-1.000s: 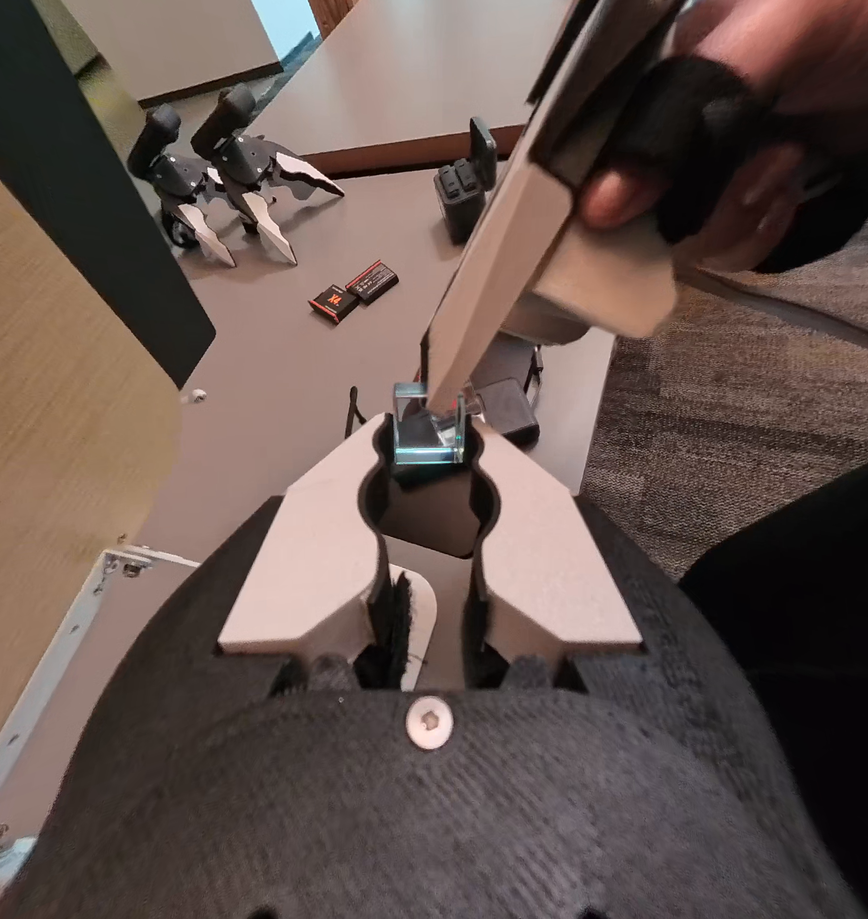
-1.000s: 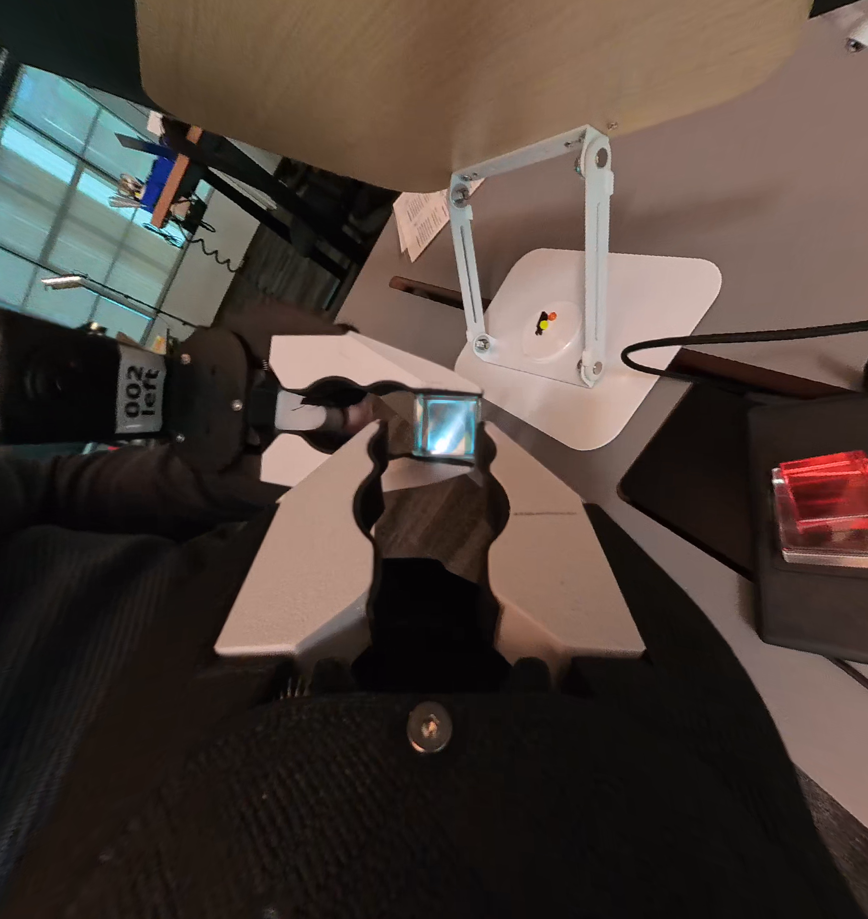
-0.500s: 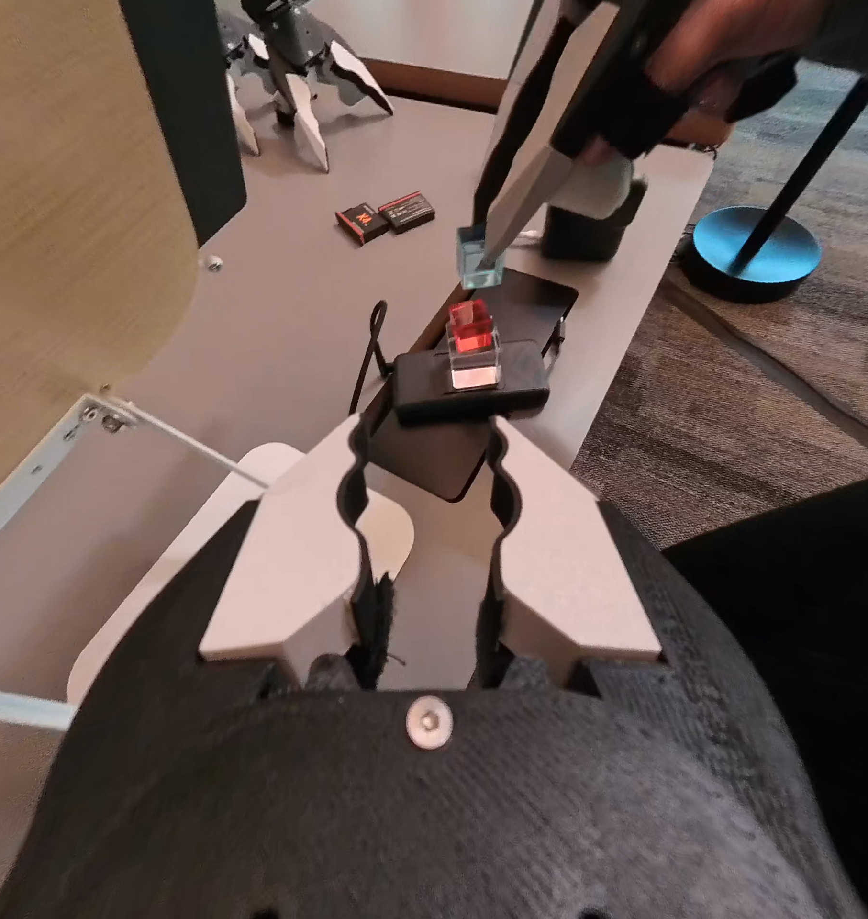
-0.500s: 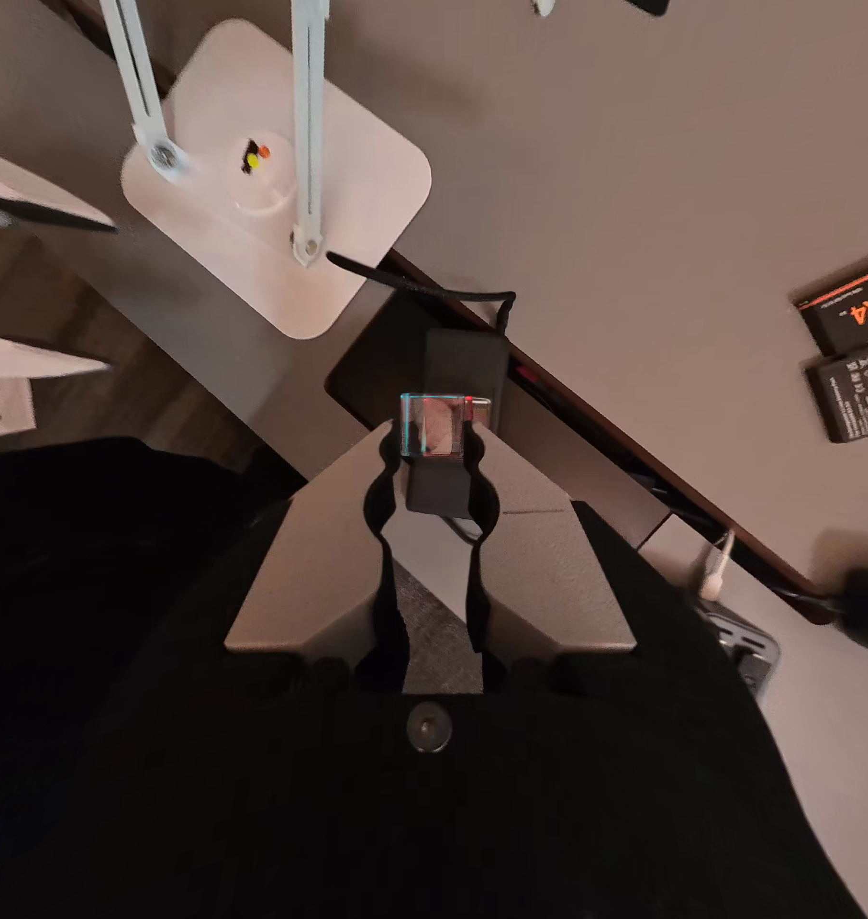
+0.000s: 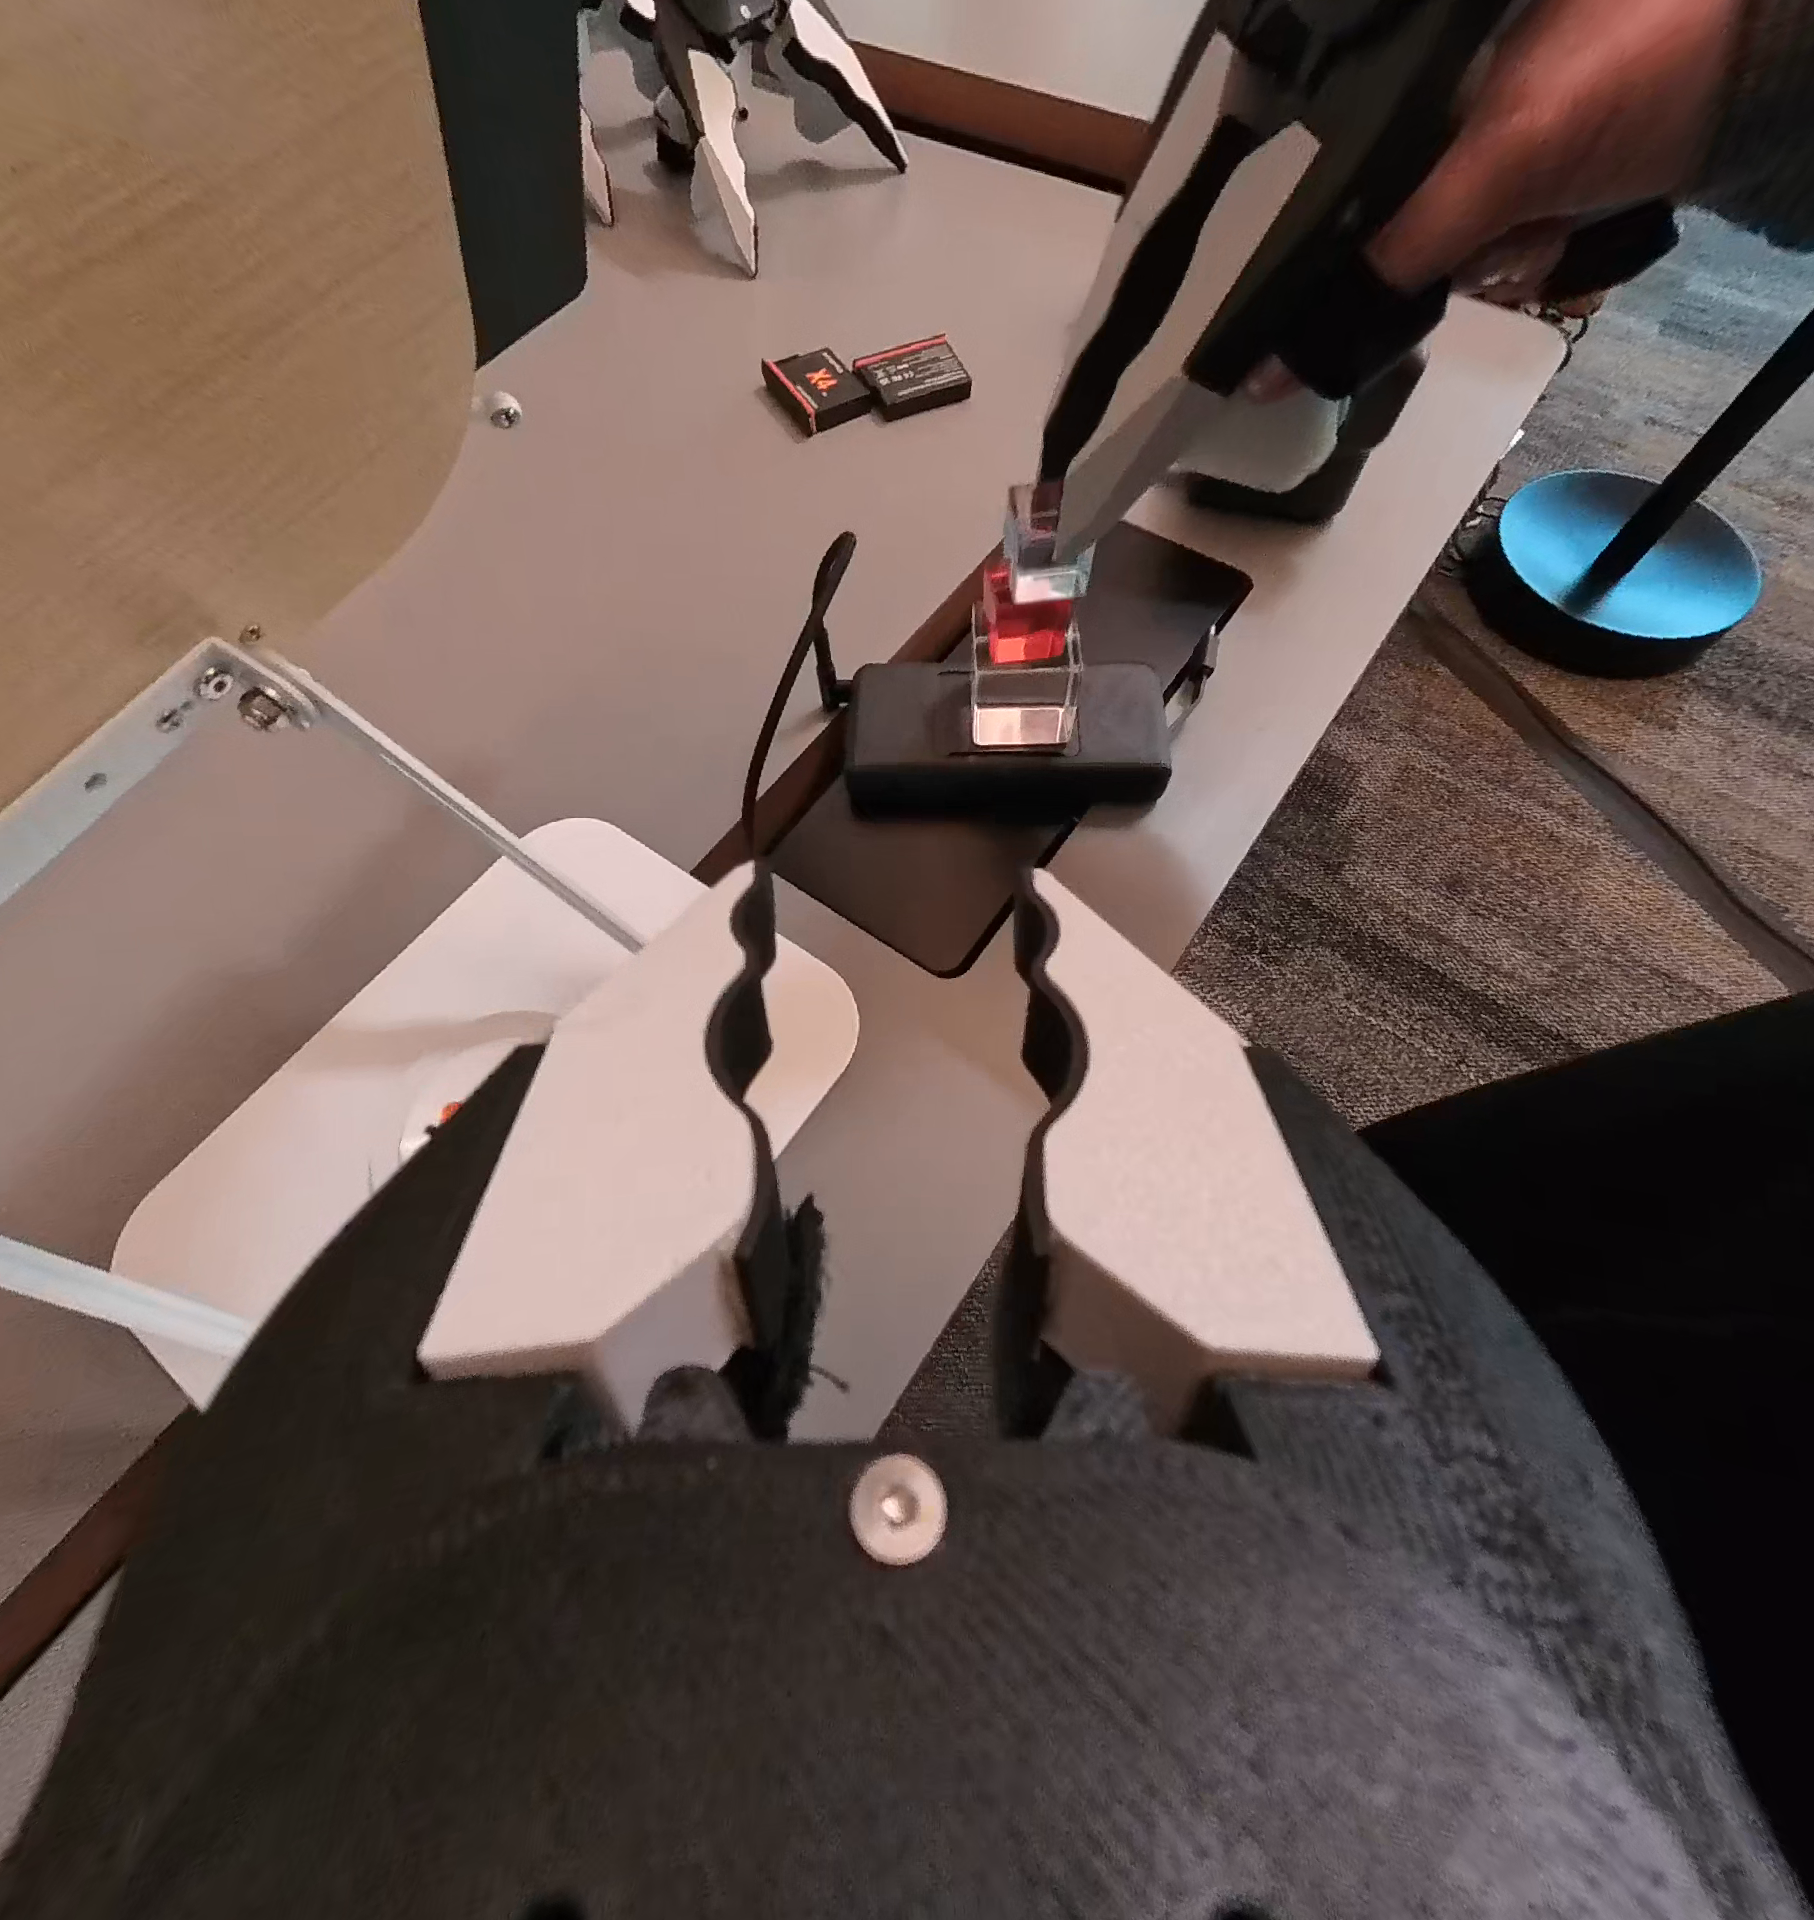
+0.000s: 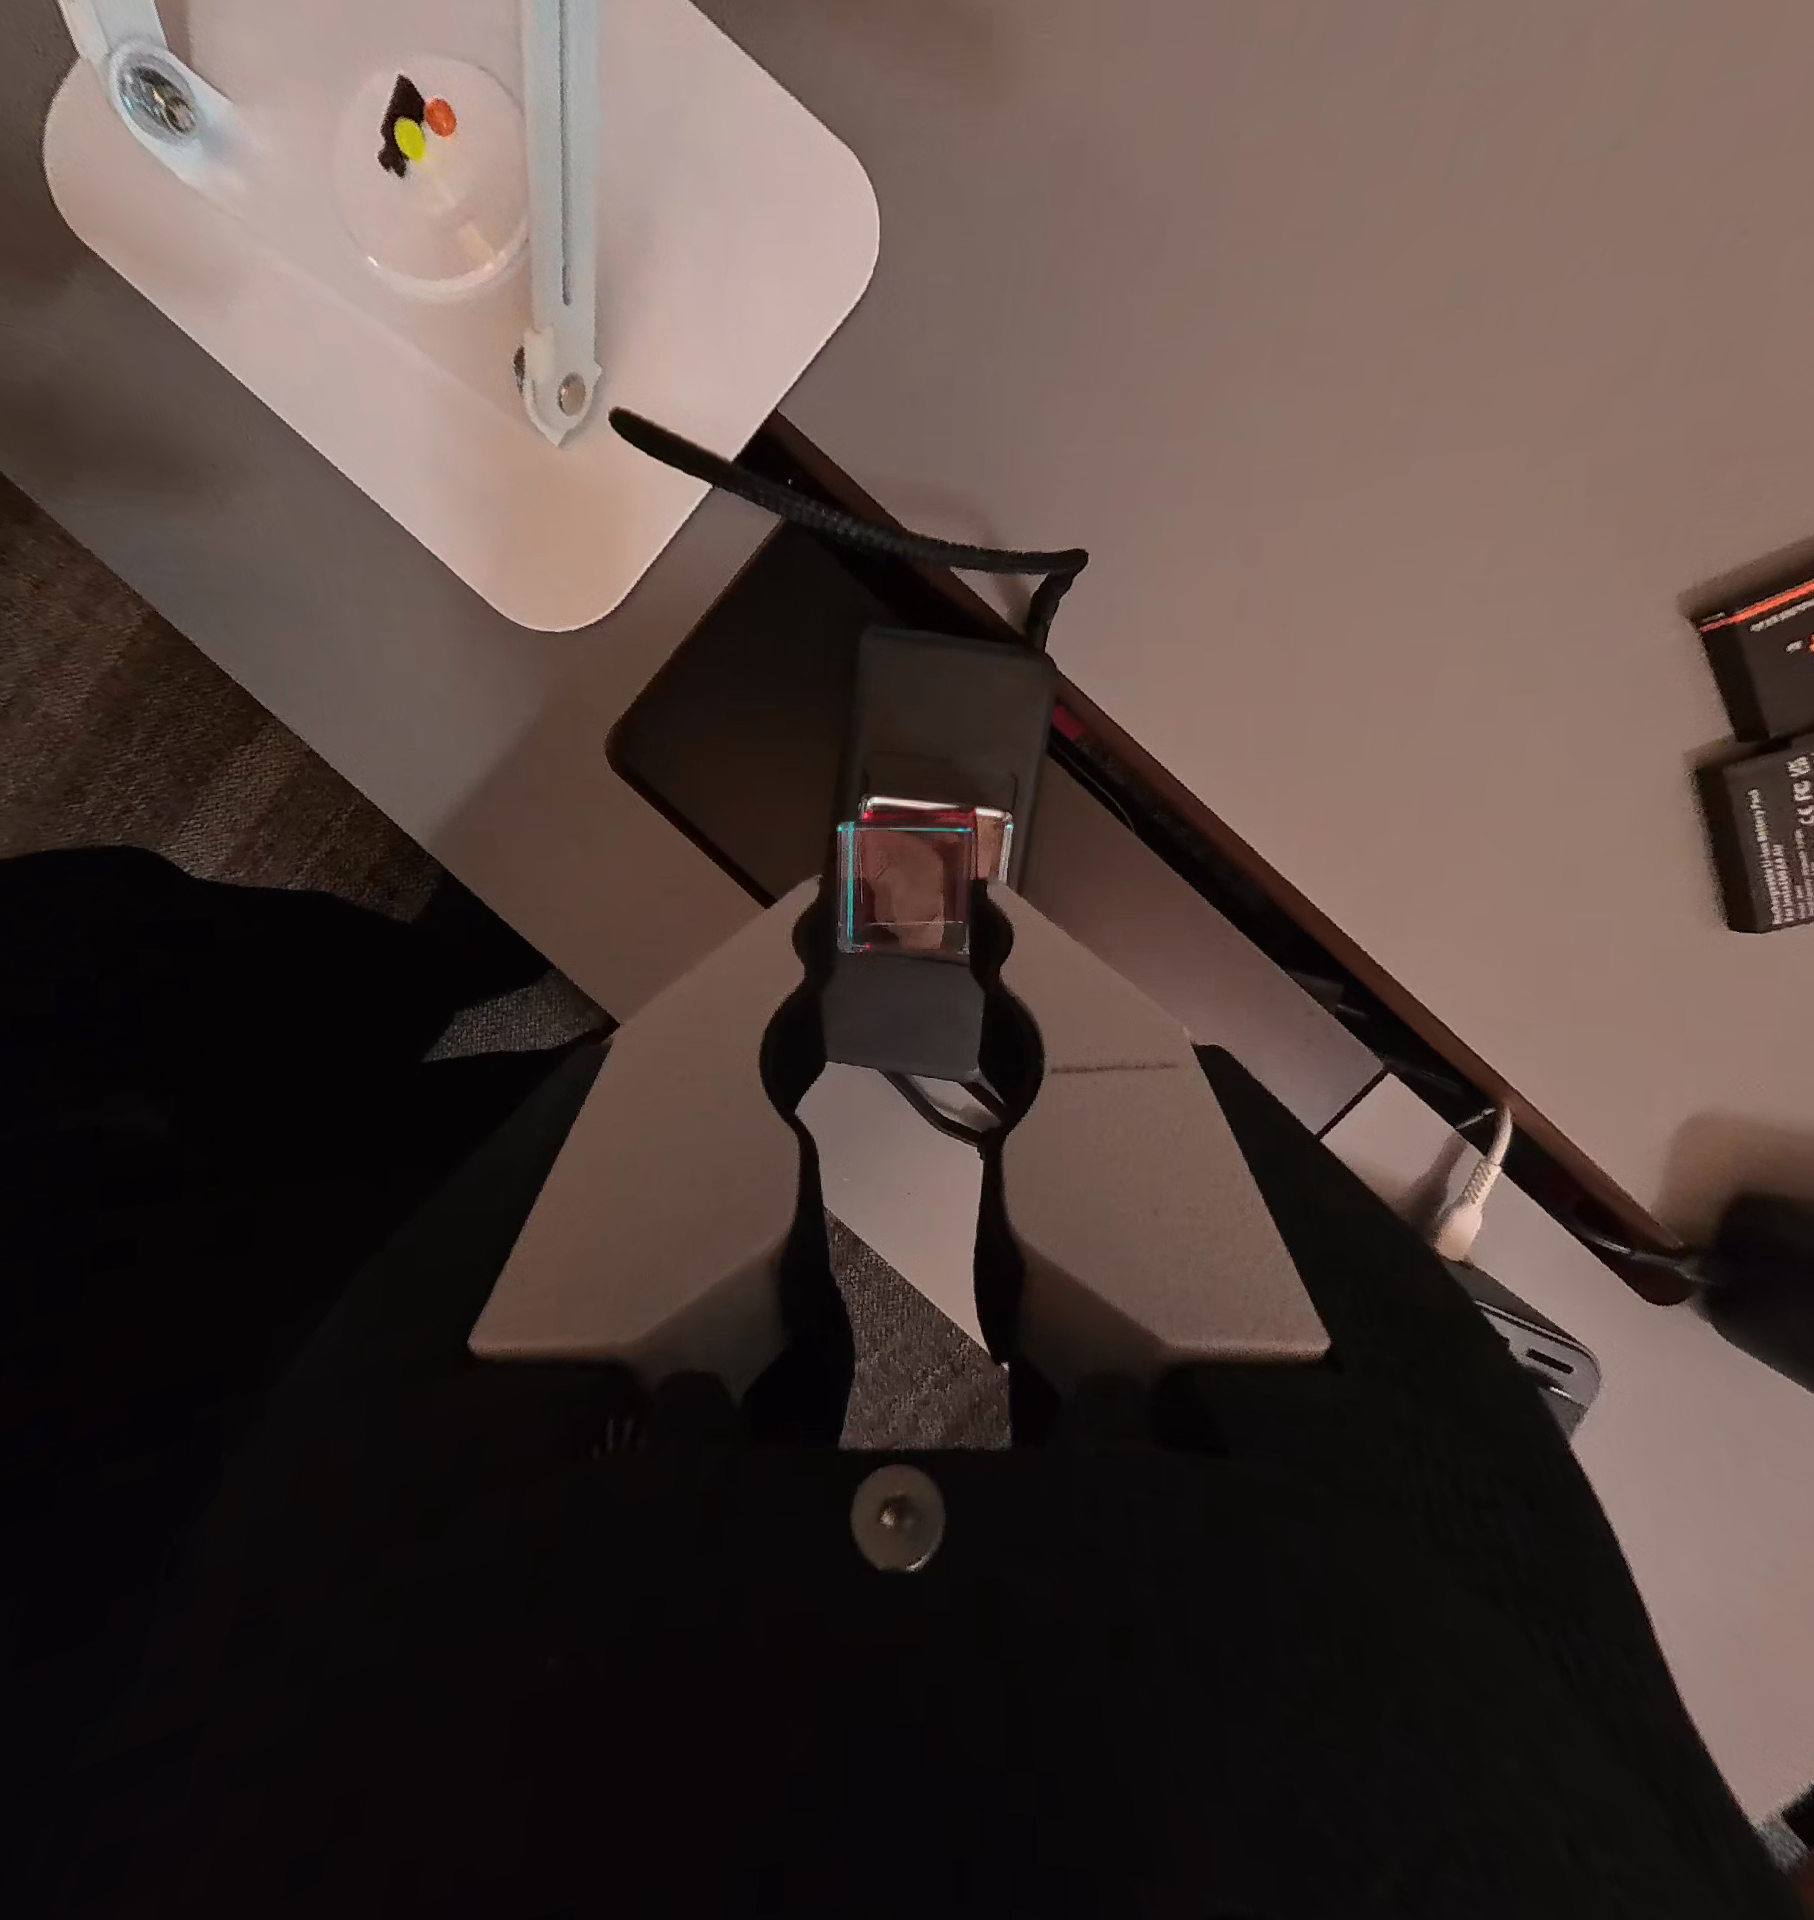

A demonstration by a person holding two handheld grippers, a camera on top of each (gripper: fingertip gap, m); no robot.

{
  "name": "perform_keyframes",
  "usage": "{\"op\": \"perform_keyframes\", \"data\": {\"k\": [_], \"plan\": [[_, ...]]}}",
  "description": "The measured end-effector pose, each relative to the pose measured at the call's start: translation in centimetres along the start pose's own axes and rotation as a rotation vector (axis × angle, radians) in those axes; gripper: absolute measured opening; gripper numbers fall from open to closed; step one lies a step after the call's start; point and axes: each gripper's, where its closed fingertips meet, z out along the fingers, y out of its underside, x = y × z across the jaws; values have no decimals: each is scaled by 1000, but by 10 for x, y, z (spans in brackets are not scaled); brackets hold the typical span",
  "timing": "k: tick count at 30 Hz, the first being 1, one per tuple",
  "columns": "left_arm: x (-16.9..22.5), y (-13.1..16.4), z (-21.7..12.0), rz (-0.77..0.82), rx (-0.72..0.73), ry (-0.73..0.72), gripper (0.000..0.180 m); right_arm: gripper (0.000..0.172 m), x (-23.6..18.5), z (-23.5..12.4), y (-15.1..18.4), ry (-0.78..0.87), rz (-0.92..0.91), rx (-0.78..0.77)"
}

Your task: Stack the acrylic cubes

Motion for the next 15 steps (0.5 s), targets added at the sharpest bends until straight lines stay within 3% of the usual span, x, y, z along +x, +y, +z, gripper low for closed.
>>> {"op": "perform_keyframes", "data": {"k": [12, 15], "plan": [[5, 4, 2, -29, -12, 13, 40, 24, -1, 2, -1, -27, 55, 52], [5, 2, -1, -38, 0, 9, 37, 49, -5, -7, -1, -50, 100, 102]]}}
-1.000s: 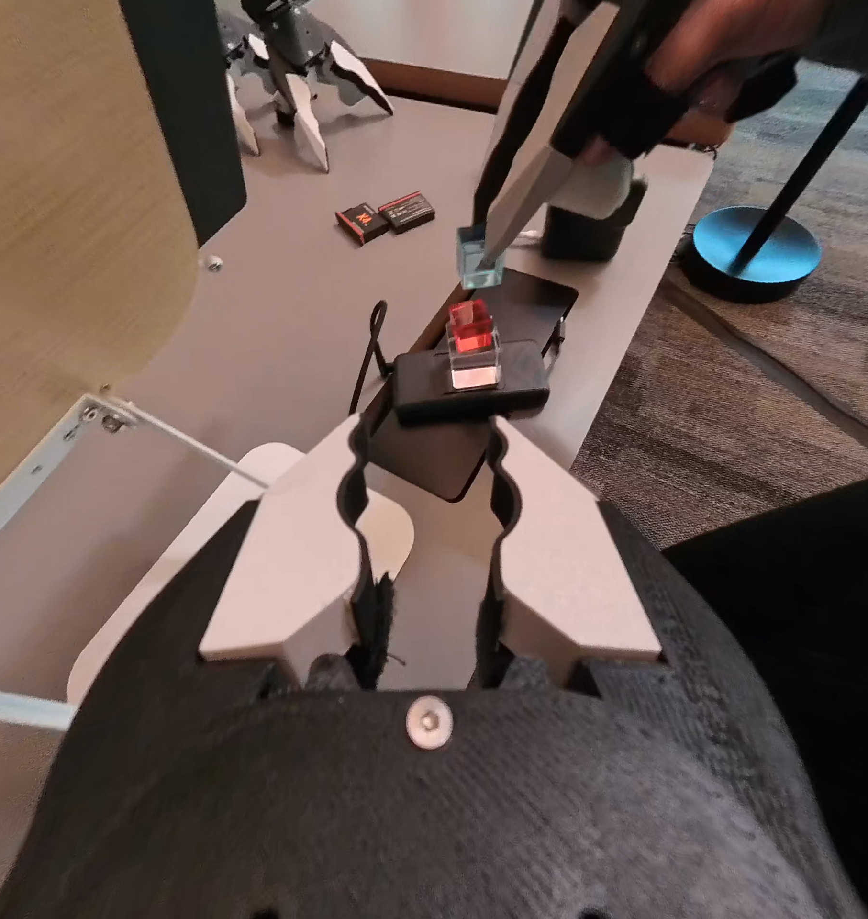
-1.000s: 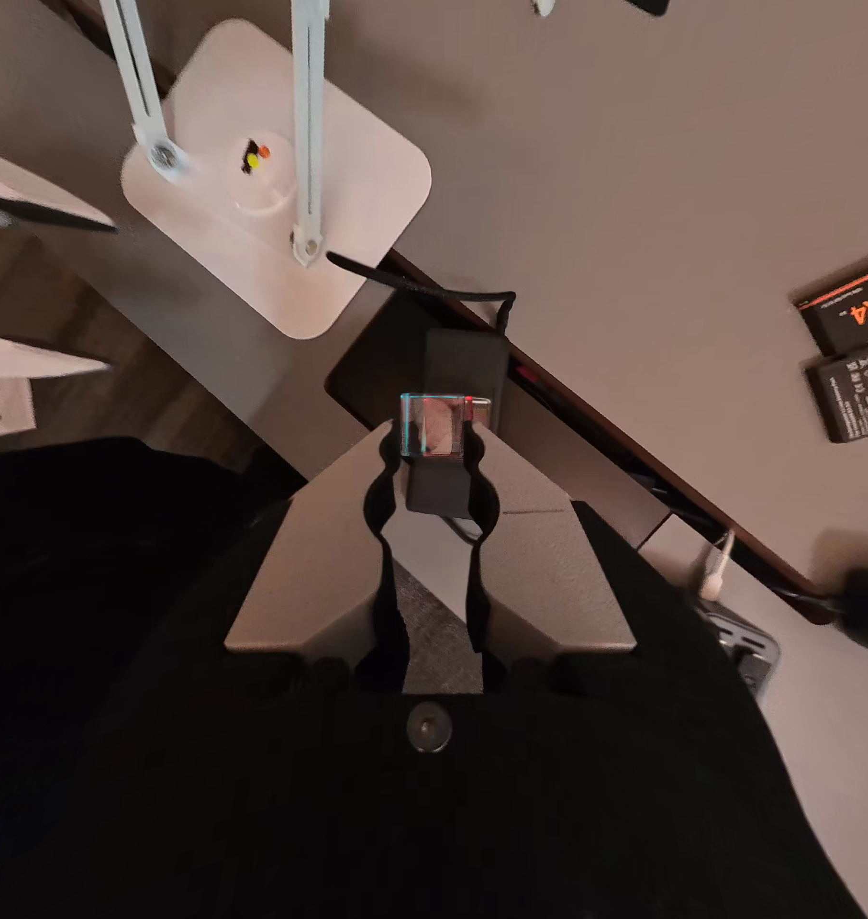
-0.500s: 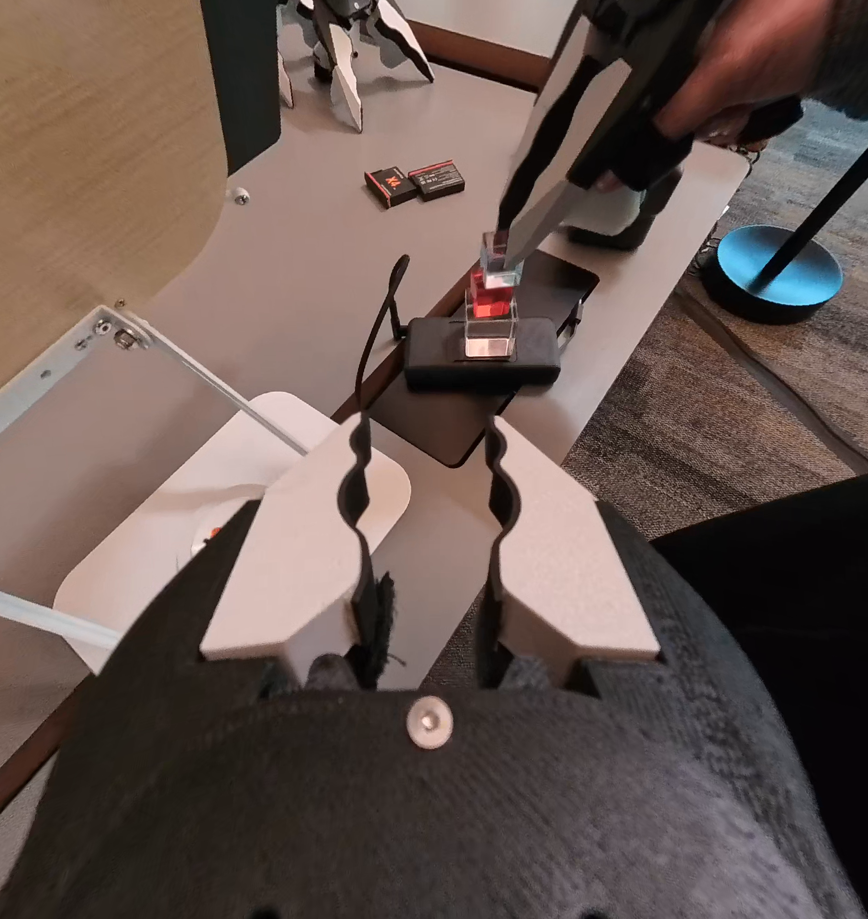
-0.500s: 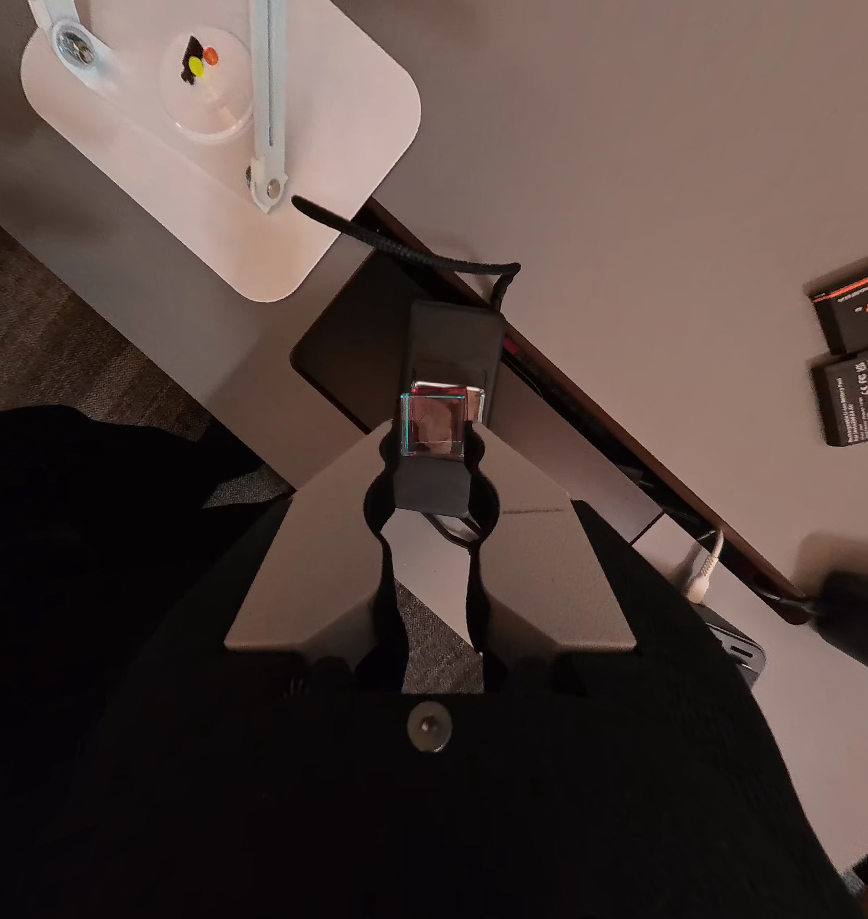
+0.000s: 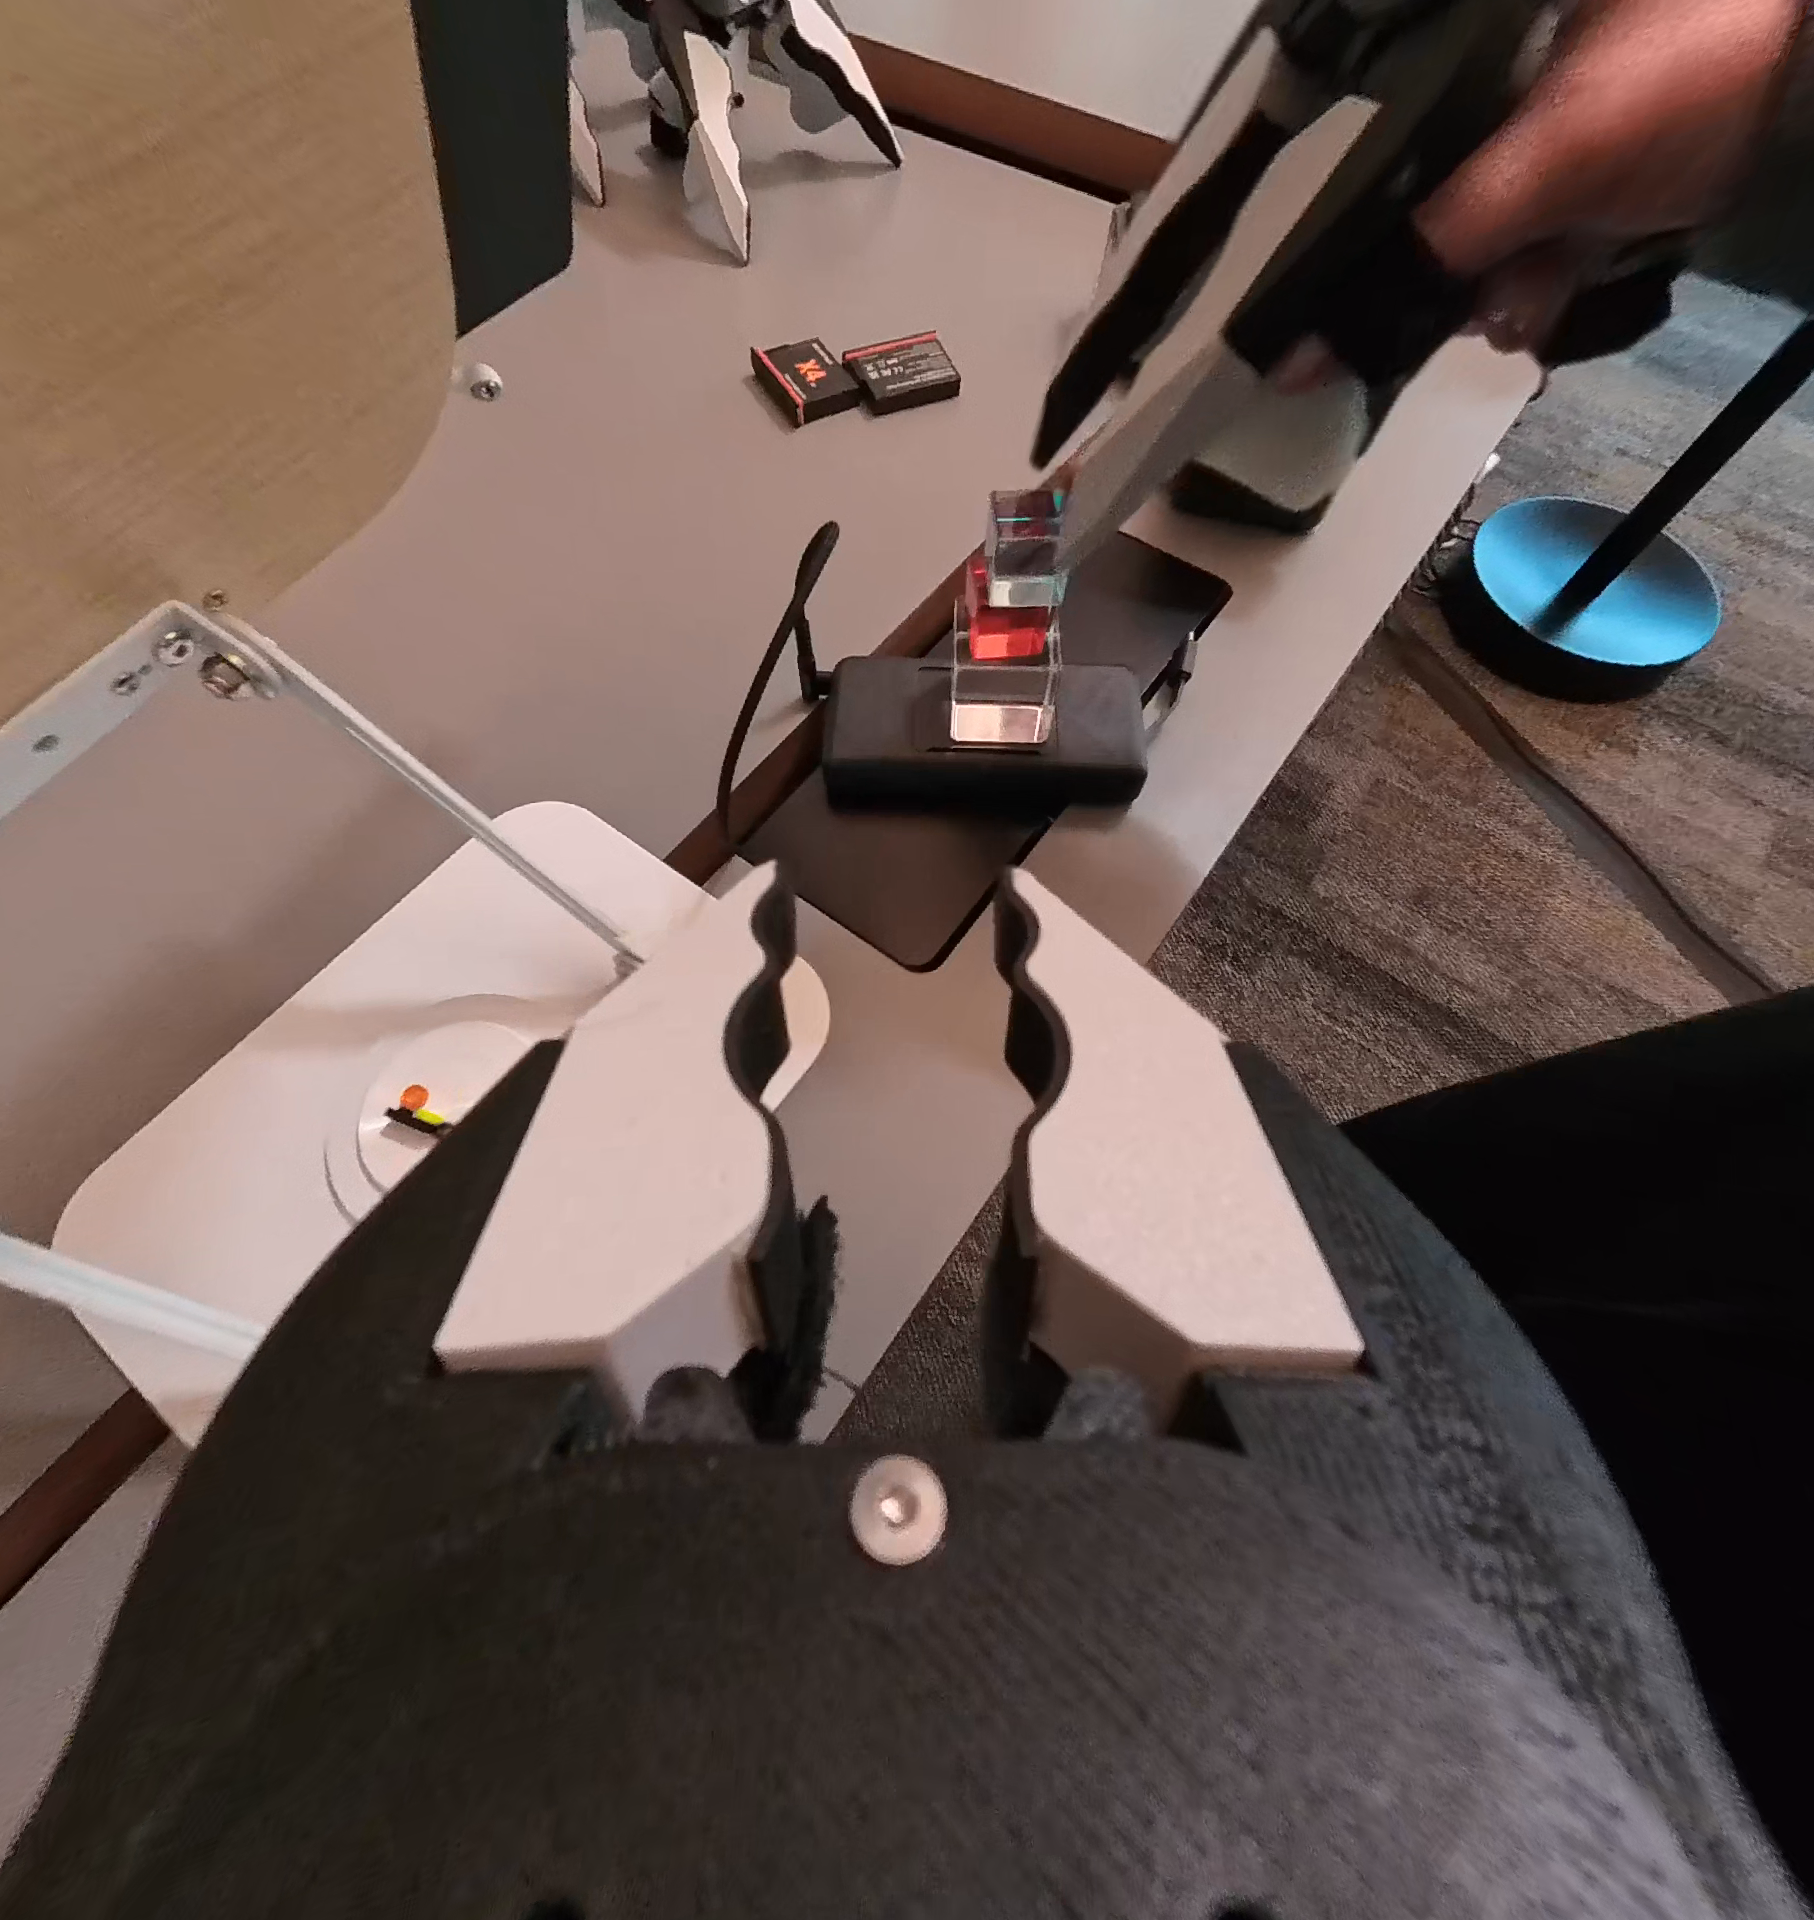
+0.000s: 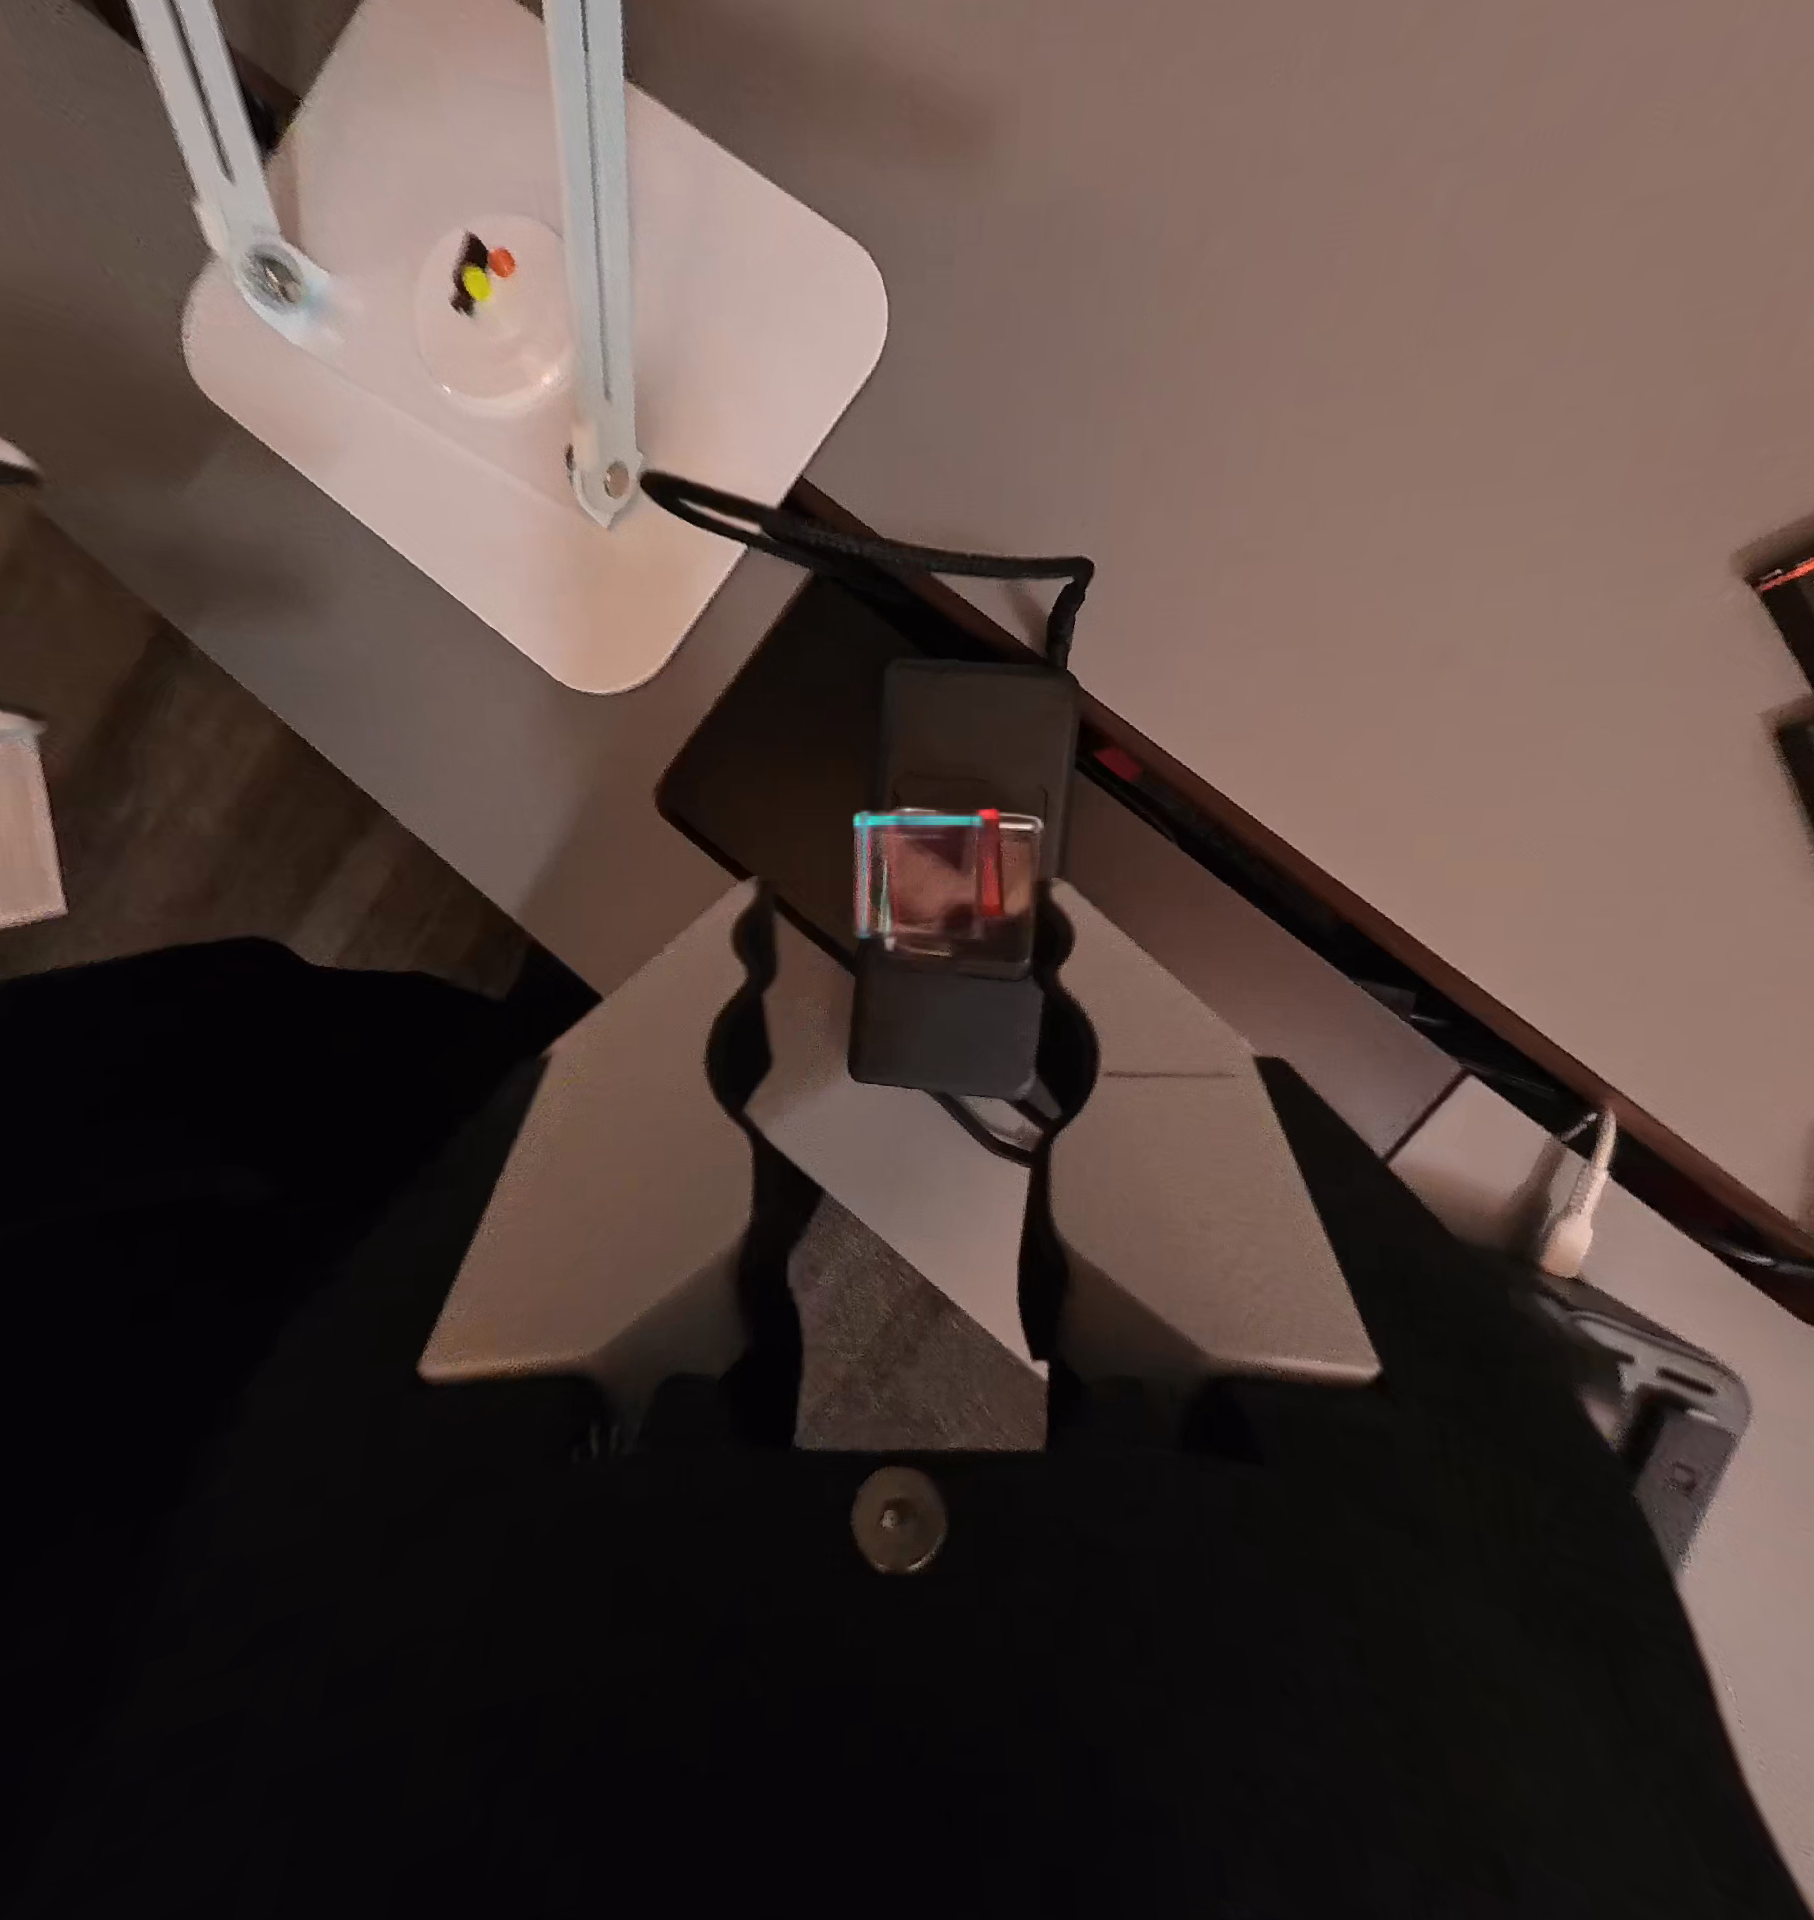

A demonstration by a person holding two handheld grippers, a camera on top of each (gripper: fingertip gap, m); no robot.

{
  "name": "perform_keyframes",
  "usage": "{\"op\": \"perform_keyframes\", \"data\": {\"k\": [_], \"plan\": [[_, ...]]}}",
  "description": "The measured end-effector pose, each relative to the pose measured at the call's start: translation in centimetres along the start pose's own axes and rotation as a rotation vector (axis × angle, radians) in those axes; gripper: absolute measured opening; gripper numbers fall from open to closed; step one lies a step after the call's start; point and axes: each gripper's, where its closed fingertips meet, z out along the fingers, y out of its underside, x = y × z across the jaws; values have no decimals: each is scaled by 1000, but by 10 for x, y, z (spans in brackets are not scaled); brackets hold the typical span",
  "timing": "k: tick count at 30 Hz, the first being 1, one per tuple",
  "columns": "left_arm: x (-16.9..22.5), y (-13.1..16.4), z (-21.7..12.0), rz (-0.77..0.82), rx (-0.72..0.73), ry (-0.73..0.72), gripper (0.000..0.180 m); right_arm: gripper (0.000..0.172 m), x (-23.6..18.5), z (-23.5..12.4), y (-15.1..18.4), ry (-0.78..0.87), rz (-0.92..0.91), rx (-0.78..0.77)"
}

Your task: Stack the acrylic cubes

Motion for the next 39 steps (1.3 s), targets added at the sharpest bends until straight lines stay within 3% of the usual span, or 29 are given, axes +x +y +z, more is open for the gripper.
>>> {"op": "perform_keyframes", "data": {"k": [2, 6, 9, 11, 19, 26, 32, 39], "plan": [[-4, -1, -6, -11, 14, -21, 38, 61, 0, -15, -1, 0, 43, 69], [-18, 3, -29, -65, 49, -94, 38, 62, 0, -57, -13, 56, 56, 277], [-35, 13, -59, -114, 73, -185, 38, 55, -29, -74, -39, 37, -50, 418], [-49, 20, -85, -145, 91, -265, 39, 51, -62, -65, -58, -23, -143, 436], [-89, 80, -230, -398, 164, -629, 45, 47, -282, 22, -128, -580, -494, 335], [-68, 181, -417, -606, 158, -1048, 52, 43, -497, 57, -152, -920, -797, 296], [-7, 278, -578, -813, 213, -1346, 54, 40, -683, 74, -157, -1075, -981, 304], [6, 358, -710, -944, 367, -1520, 58, 39, -838, 108, -155, -1159, -1030, 310]]}}
